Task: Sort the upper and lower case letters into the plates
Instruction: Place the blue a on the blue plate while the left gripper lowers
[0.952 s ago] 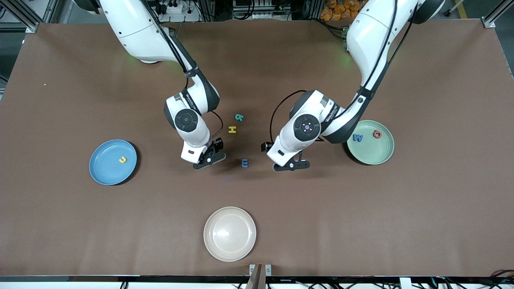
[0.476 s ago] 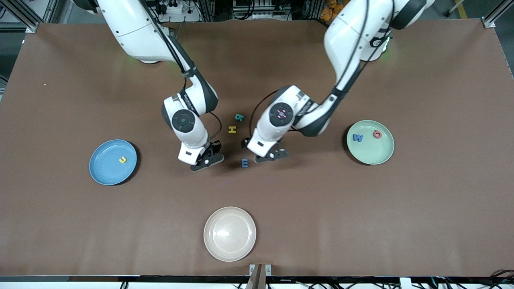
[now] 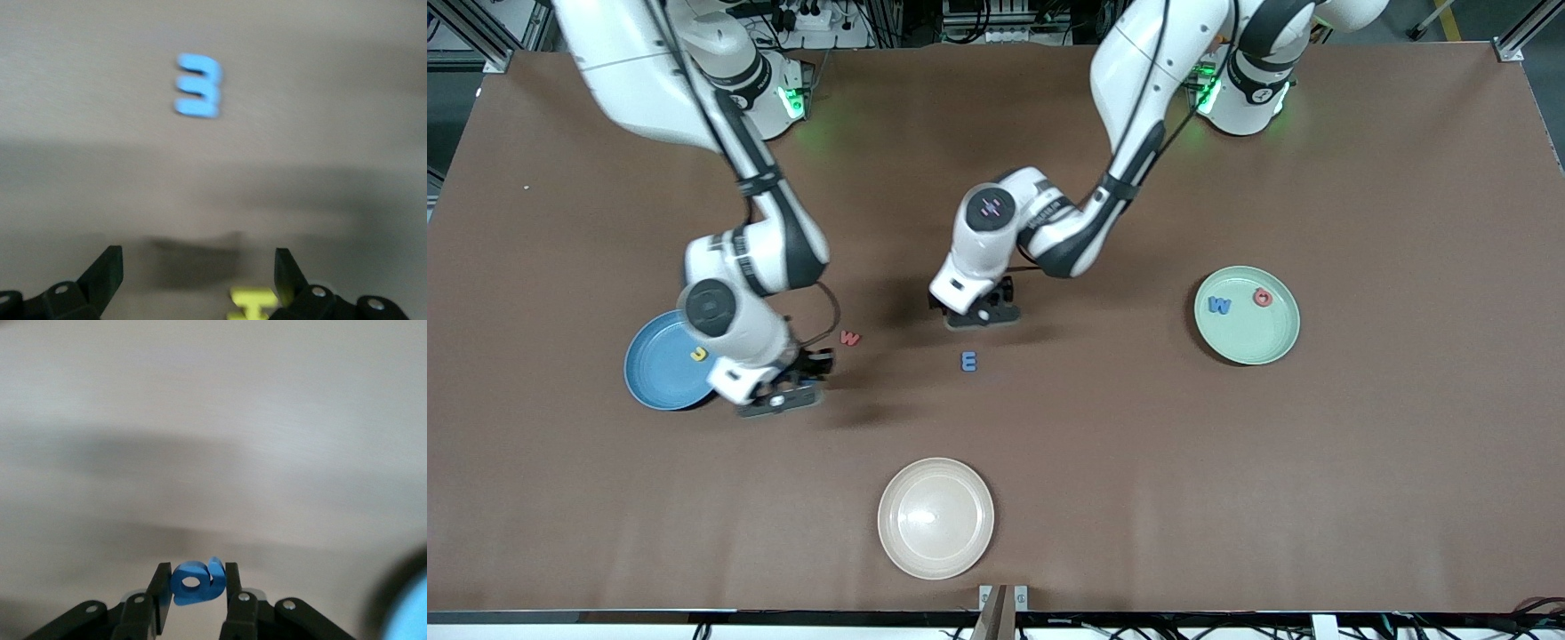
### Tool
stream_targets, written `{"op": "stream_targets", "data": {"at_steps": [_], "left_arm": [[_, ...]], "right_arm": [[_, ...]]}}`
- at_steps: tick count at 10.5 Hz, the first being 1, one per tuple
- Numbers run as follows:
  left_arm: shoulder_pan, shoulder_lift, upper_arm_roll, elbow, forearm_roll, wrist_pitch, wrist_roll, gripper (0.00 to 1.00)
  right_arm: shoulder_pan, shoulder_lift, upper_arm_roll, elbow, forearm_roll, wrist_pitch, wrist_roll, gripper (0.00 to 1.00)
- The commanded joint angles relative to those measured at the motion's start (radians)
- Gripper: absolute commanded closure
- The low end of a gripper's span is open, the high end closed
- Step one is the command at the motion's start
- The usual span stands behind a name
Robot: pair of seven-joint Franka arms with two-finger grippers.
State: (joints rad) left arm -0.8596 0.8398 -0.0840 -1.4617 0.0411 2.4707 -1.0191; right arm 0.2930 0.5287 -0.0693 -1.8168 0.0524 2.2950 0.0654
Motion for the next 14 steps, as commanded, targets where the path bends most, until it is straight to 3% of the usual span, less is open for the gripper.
{"op": "stream_targets", "data": {"at_steps": [1,4,6,7,8,9,12,14], "left_arm": [[-0.061,0.002,0.029,0.037,0.066,-0.004,-0.022,0.00],[-0.122,0.022,0.077,0.057,0.071,-0.004,-0.047,0.00],[-0.136,0.097,0.101,0.131,0.071,-0.004,-0.050,0.00],[-0.150,0.114,0.116,0.141,0.069,-0.004,-0.053,0.00],[-0.153,0.116,0.121,0.141,0.069,-0.004,-0.059,0.00],[-0.154,0.117,0.122,0.141,0.069,-0.004,-0.078,0.00],[-0.176,0.120,0.122,0.135,0.071,-0.010,-0.105,0.00],[-0.179,0.117,0.121,0.133,0.069,-0.027,-0.105,0.06]], "right_arm": [[-0.125,0.005,0.016,0.046,-0.003,-0.194,-0.004,1.00],[-0.240,-0.003,0.014,0.054,-0.046,-0.244,-0.070,1.00],[-0.296,0.010,0.014,0.076,-0.123,-0.244,-0.079,1.00],[-0.325,0.010,0.014,0.083,-0.132,-0.243,-0.105,0.91],[-0.375,0.017,0.019,0.083,-0.119,-0.238,-0.142,0.54],[-0.388,0.023,0.023,0.086,-0.117,-0.238,-0.154,0.01],[-0.345,0.024,0.023,0.090,-0.080,-0.247,-0.144,0.00],[-0.324,0.022,0.023,0.090,-0.062,-0.250,-0.142,0.00]]}}
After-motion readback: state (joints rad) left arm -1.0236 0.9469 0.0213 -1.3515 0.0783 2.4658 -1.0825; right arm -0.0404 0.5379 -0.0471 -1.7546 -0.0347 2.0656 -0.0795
